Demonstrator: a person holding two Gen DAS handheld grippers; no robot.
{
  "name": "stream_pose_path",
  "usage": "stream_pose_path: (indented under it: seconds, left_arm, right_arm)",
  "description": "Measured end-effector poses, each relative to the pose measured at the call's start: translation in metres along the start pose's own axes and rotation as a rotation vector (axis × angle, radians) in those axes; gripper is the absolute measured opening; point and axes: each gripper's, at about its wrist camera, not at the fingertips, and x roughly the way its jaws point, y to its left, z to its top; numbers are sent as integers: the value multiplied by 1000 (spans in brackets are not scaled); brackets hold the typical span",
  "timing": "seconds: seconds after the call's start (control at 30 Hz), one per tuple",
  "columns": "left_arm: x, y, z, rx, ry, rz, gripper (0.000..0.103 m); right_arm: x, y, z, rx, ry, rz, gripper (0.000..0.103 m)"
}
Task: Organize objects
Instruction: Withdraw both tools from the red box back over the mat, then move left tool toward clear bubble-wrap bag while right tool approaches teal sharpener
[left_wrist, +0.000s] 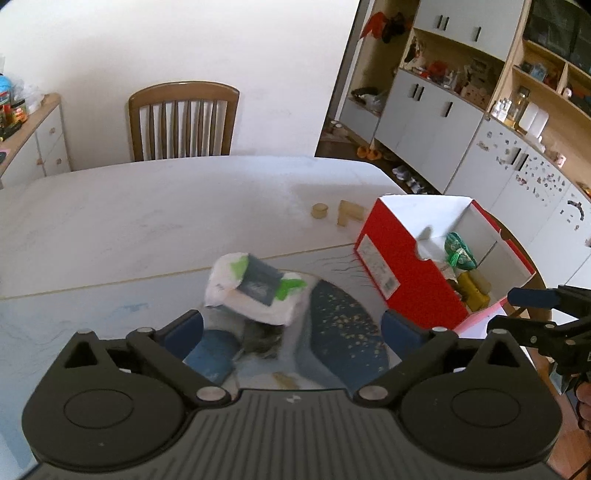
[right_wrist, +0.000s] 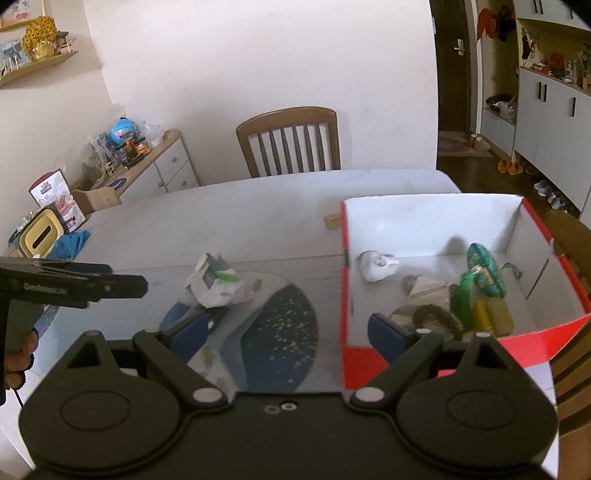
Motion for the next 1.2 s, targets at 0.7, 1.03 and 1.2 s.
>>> stream_pose_path:
  seconds: [0.7, 1.03, 1.2]
  left_arm:
    - [-12, 64, -85, 93, 82, 12, 103]
    - [-2, 67, -118, 151, 130, 27, 103]
    - [2, 83, -131, 99, 157, 33, 103]
  right_arm:
    - [48, 70, -41, -66, 162, 41, 99]
    - [75, 91, -59, -124, 249, 49, 94]
    - [91, 98, -63, -142, 278, 59, 90]
